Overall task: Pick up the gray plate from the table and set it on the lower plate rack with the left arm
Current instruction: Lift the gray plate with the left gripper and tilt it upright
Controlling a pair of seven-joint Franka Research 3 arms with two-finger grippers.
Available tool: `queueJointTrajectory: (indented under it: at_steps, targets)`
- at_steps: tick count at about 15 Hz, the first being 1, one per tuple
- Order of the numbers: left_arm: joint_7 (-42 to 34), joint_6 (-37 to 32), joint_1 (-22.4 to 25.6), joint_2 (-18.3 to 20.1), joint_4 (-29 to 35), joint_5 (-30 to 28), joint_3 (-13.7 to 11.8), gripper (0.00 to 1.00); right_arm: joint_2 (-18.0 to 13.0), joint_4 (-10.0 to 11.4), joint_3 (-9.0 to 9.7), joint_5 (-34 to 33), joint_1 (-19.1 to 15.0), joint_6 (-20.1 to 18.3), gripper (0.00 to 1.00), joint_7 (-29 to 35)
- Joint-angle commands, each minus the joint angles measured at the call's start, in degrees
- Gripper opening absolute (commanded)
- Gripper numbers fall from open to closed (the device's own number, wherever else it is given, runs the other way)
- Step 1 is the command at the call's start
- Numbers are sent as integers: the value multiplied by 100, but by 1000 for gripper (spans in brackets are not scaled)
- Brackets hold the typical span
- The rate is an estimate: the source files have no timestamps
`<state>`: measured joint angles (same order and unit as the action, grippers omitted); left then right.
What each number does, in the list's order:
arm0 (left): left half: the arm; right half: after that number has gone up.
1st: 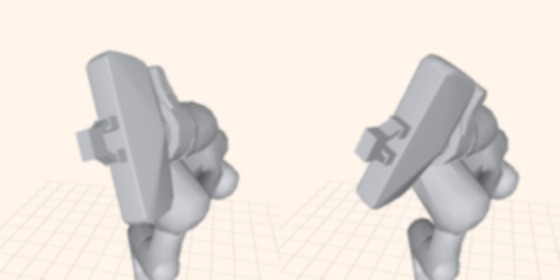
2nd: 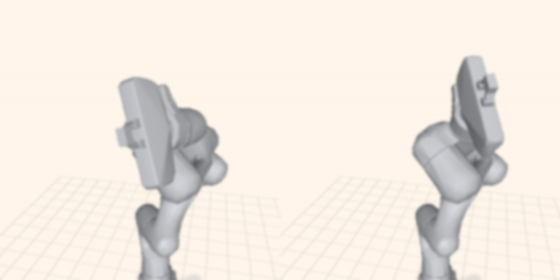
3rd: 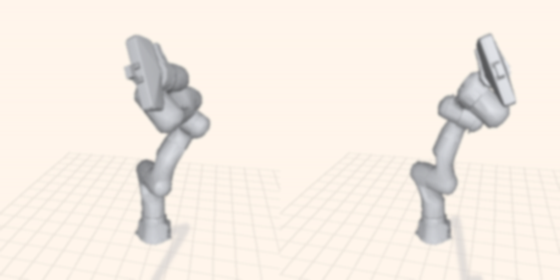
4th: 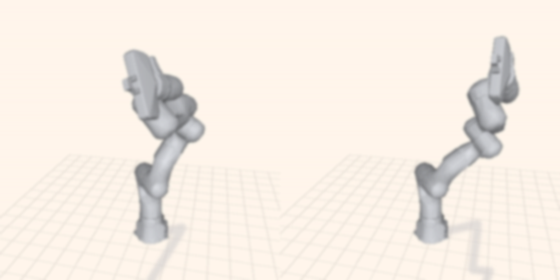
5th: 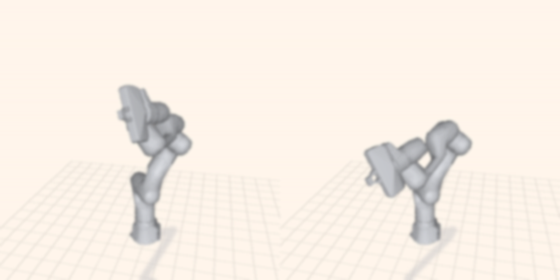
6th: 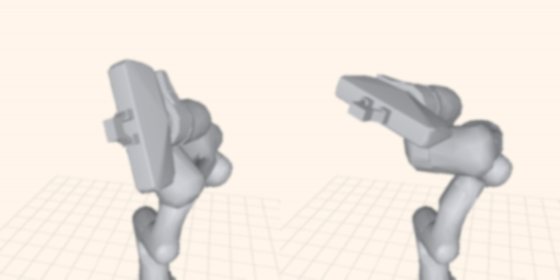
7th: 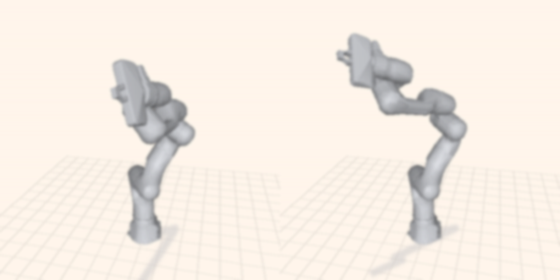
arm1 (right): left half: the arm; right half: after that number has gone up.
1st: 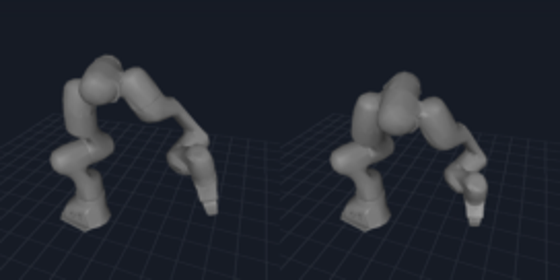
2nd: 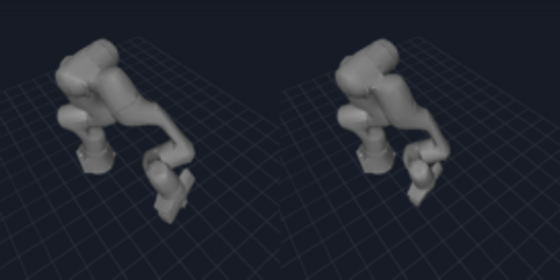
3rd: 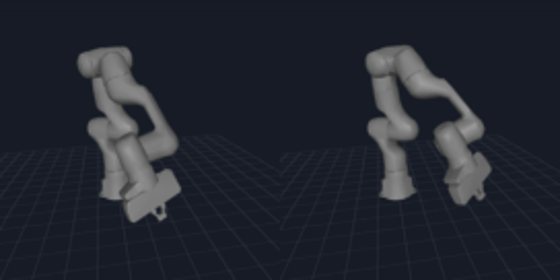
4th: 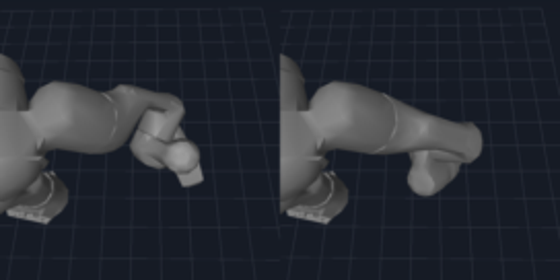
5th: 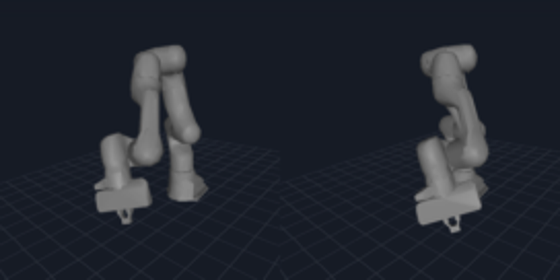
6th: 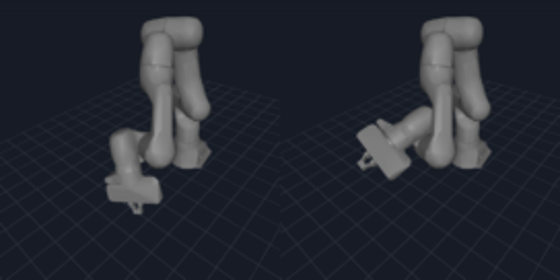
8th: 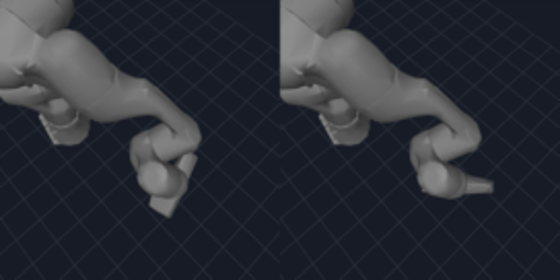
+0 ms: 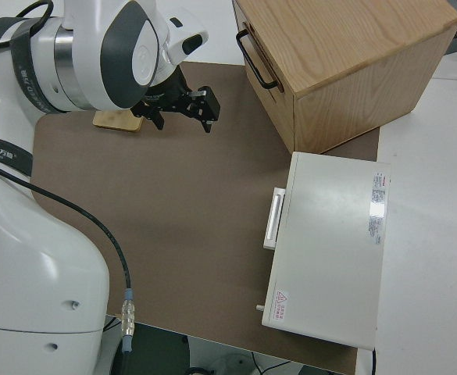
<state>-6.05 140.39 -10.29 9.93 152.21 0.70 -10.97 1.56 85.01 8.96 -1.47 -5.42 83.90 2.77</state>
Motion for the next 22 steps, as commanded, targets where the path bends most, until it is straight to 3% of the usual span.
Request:
queueJointTrajectory:
  at_steps: [1, 10, 15, 22]
  targets:
    - [104, 129, -131, -8, 108, -44, -46, 1, 2, -37, -34, 15, 41, -5, 983, 22]
    - [104, -90, -122, 114, 90, -44, -46, 0, 2, -37, -34, 15, 41, -5, 983, 22]
    - [95, -933, -70, 615, -111, -44, -63, 0, 2, -37, -34, 15, 41, -14, 983, 22]
    - [95, -2286, -61, 932, -910, 9, -81, 0, 2, -37, -34, 15, 41, -5, 983, 22]
